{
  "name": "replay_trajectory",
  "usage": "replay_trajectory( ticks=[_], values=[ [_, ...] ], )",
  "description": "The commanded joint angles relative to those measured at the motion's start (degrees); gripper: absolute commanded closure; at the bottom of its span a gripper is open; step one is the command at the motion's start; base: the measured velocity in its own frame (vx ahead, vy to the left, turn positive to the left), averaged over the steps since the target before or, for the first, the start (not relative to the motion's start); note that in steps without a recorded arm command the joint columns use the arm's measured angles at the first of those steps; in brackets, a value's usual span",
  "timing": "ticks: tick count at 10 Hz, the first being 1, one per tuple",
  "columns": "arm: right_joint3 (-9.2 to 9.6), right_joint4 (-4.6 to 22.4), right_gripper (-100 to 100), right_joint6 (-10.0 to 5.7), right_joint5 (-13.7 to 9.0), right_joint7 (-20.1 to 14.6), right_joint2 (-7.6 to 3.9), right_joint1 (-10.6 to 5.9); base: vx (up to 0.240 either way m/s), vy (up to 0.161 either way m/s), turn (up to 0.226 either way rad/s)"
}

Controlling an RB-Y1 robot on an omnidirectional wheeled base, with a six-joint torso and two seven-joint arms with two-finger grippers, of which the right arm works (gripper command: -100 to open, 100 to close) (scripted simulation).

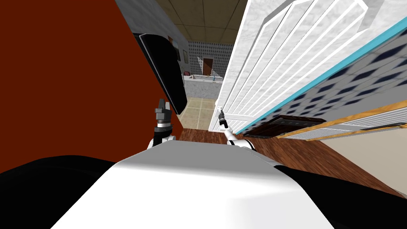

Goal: Pull the door open

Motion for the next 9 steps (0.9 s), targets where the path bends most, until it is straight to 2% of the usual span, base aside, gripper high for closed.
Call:
replay_trajectory(
  ticks=[1, 2, 4, 6, 7, 8, 9],
  values=[
    [0.12, 1.90, -100, -1.06, -0.05, -0.65, -0.49, -0.79, 0.035, 0.020, 0.000],
    [0.03, 2.16, -100, -1.31, -0.30, -1.99, -2.27, -0.42, 0.079, 0.029, 0.149],
    [0.03, 2.16, -100, -1.31, -0.30, -1.99, -2.27, -0.42, 0.061, 0.025, 0.033],
    [-0.13, 2.60, -100, -1.74, -0.71, -4.24, -5.26, 0.20, 0.116, 0.035, 0.168],
    [-0.13, 3.89, -100, -1.74, -0.71, -4.24, -5.26, 0.20, 0.120, 0.027, 0.044],
    [-0.13, 2.60, -100, -1.74, -0.71, -4.24, -5.26, 0.20, 0.043, 0.017, -0.040],
    [-0.20, 2.82, -100, -1.96, -0.92, -5.37, -6.75, 0.51, 0.063, 0.021, 0.121]
  ],
)
